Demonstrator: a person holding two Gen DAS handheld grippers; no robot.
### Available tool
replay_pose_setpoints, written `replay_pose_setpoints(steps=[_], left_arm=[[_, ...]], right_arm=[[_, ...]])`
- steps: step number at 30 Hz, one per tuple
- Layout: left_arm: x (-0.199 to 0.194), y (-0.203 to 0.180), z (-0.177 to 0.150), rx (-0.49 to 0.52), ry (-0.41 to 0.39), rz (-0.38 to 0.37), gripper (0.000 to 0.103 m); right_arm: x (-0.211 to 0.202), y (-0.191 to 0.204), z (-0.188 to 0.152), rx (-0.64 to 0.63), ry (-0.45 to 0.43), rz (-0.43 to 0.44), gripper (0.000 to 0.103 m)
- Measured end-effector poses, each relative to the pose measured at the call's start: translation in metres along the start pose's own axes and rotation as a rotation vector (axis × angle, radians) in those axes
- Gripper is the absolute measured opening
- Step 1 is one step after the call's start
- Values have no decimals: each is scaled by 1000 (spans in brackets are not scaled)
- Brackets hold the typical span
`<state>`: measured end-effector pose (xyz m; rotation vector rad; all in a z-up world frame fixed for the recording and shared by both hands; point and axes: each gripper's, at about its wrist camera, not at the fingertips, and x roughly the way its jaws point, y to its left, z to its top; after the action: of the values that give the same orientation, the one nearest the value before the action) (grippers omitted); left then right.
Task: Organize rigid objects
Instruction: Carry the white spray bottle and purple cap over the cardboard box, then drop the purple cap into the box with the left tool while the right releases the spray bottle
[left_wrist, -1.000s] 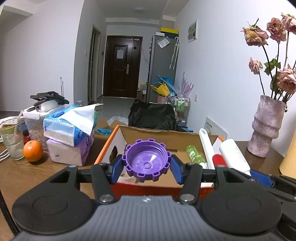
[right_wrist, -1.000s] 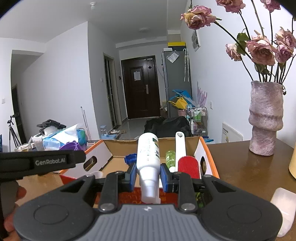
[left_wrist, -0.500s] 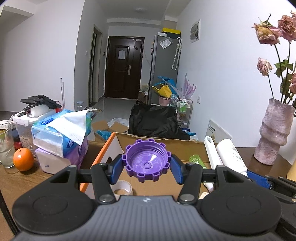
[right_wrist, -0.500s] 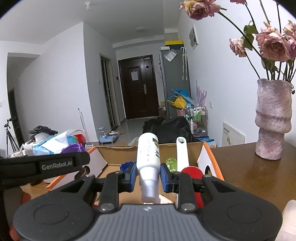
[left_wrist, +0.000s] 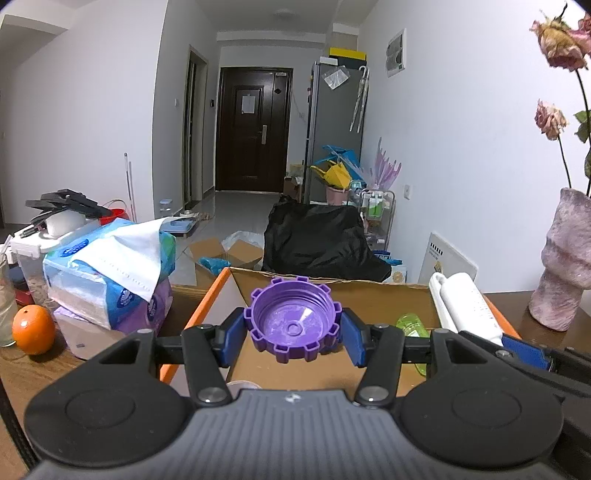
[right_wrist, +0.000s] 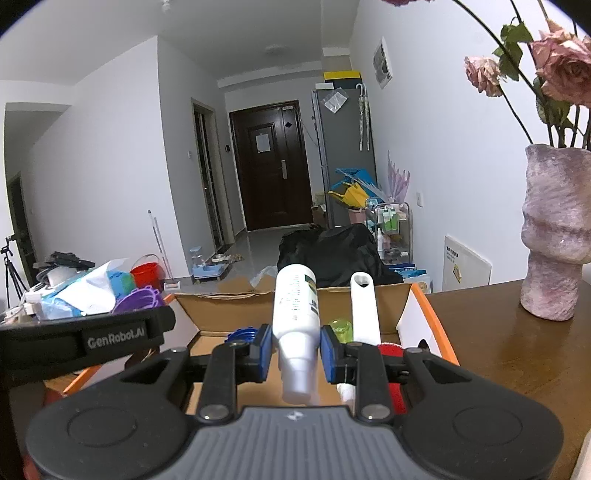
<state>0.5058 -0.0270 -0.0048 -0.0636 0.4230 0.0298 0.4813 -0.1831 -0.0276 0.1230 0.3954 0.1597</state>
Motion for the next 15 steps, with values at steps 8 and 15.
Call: replay_pose_setpoints(steps=[8, 15], left_arm=[[20, 1, 0, 16, 31, 8, 55], [23, 5, -2, 17, 45, 4, 82]], right_arm=[[22, -5, 1, 3, 42, -8, 26], [31, -11, -2, 18, 96, -48, 31]])
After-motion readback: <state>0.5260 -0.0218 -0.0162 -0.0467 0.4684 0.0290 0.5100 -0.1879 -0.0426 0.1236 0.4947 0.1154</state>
